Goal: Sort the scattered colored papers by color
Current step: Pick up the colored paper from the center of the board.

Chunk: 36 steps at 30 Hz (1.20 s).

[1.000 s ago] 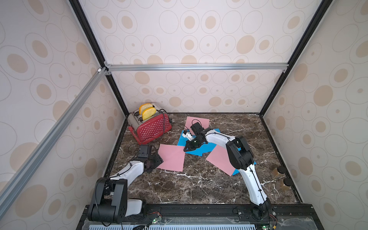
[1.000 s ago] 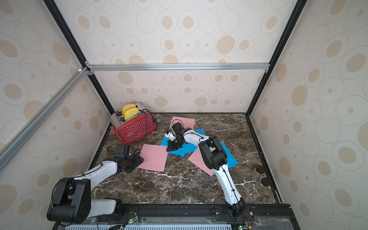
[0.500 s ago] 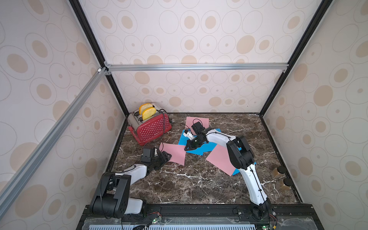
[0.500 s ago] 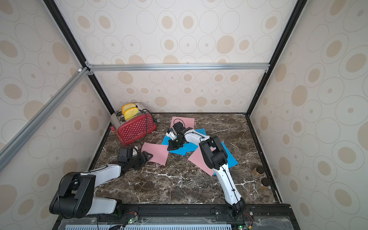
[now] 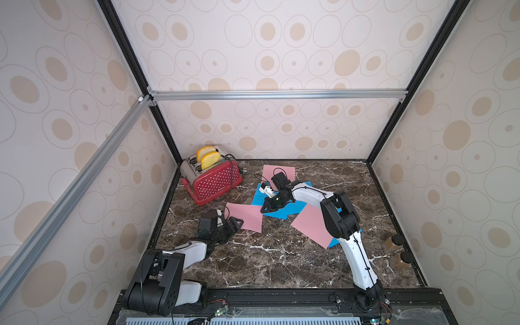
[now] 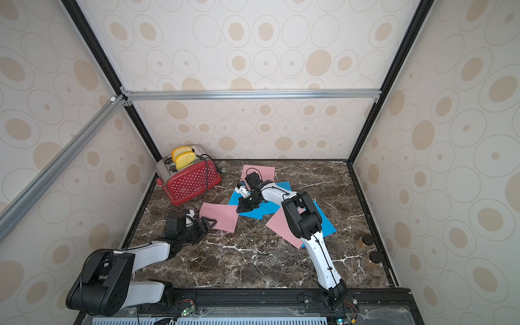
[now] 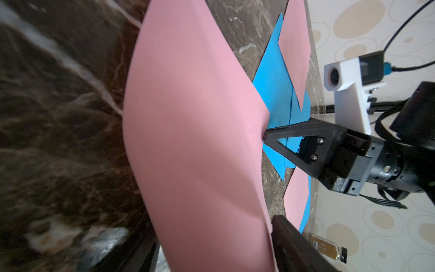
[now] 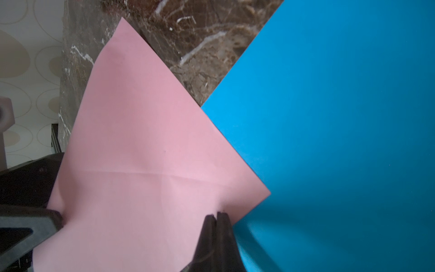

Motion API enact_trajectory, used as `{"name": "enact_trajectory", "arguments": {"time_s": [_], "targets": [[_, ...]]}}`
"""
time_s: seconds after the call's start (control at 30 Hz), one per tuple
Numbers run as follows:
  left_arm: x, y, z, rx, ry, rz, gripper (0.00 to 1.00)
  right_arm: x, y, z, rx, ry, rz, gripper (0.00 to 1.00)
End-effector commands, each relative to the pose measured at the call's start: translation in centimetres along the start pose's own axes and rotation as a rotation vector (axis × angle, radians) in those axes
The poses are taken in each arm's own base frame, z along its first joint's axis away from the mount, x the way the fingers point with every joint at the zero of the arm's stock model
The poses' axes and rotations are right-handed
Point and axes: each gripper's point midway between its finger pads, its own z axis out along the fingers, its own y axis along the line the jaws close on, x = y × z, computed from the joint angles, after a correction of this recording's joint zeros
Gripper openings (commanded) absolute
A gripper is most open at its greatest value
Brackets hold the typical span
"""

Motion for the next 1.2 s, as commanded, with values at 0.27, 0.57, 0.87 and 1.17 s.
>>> {"name": "enact_trajectory", "arguments": {"time_s": [0.27,0.57,0.87,1.17], "targets": [[0.9,2.7,0.3,-0.036,-0.037,-0.280,0.77,3.9,-4.0,1.6,0.110,0.108,0.088,0.00],[-0.6,0.3,-1.1,0.038,-0.095,-0.397,0.80,4.0,-4.1,1.5,0.107,0.110,0.091,0.00],[-1.1,0.9,-1.0,0.090,-0.143,-0.602,0.82,4.2,-4.3,1.5,0.106,0.112,0.094,0.00],[-0.6,1.8,-1.0,0.037,-0.138,-0.724,0.84,4.2,-4.6,1.4,0.106,0.111,0.101,0.00]]}}
